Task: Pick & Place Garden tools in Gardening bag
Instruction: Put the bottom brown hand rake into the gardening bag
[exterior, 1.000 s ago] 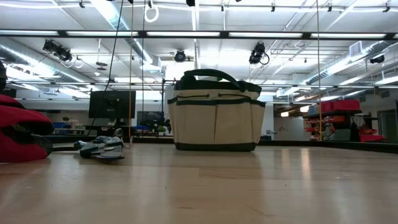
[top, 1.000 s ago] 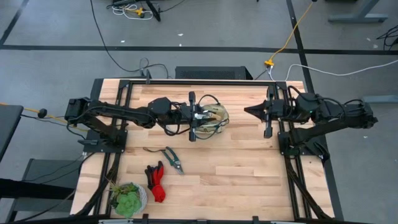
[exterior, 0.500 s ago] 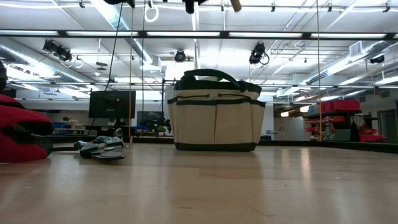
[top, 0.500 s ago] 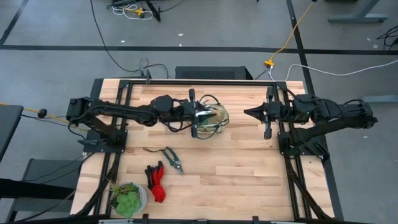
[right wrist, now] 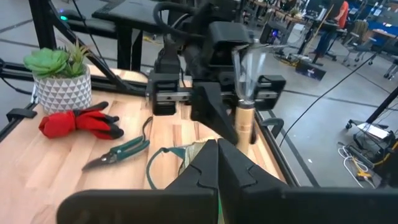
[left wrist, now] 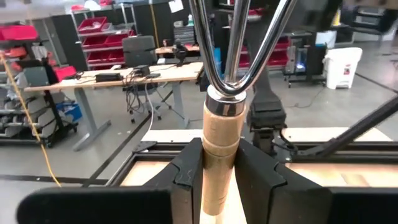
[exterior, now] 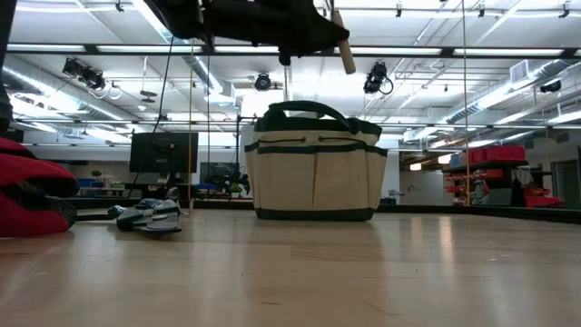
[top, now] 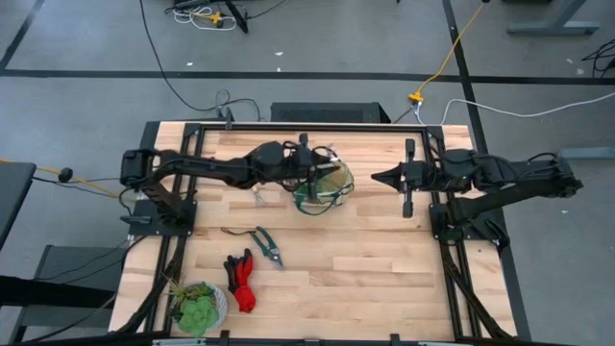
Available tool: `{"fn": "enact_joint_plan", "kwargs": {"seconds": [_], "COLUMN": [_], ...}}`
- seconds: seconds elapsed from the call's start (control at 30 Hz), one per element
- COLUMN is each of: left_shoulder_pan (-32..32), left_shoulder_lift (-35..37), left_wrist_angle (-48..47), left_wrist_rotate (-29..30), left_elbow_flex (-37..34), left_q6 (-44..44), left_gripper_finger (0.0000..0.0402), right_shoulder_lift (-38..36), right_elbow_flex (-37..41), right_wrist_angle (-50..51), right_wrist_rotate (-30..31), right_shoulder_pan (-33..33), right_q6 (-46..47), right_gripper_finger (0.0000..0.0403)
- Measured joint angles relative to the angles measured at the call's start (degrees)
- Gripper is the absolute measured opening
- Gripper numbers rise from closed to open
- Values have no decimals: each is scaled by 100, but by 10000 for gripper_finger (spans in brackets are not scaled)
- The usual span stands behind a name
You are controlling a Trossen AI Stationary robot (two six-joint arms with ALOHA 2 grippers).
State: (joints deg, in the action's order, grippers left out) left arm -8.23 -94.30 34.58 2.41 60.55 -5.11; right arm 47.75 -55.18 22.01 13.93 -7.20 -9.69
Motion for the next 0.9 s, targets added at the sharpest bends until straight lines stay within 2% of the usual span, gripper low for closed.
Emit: {"fn": "enact_joint_plan", "kwargs": {"seconds": [0.9], "left_shoulder_pan": [-223], "left_shoulder_lift": [-852], "left_wrist_angle": [-73], "left_wrist_rotate": [-13], "left_elbow_flex": [7], "left_q6": [606], "left_gripper_finger": [81], "right_shoulder_lift": [128], "right_elbow_flex": [0], "right_wrist_angle": [32], "right_wrist_rotate": [2], "right_shoulder_pan": [0], "right_q6": [-35], "right_gripper_finger": [0]}}
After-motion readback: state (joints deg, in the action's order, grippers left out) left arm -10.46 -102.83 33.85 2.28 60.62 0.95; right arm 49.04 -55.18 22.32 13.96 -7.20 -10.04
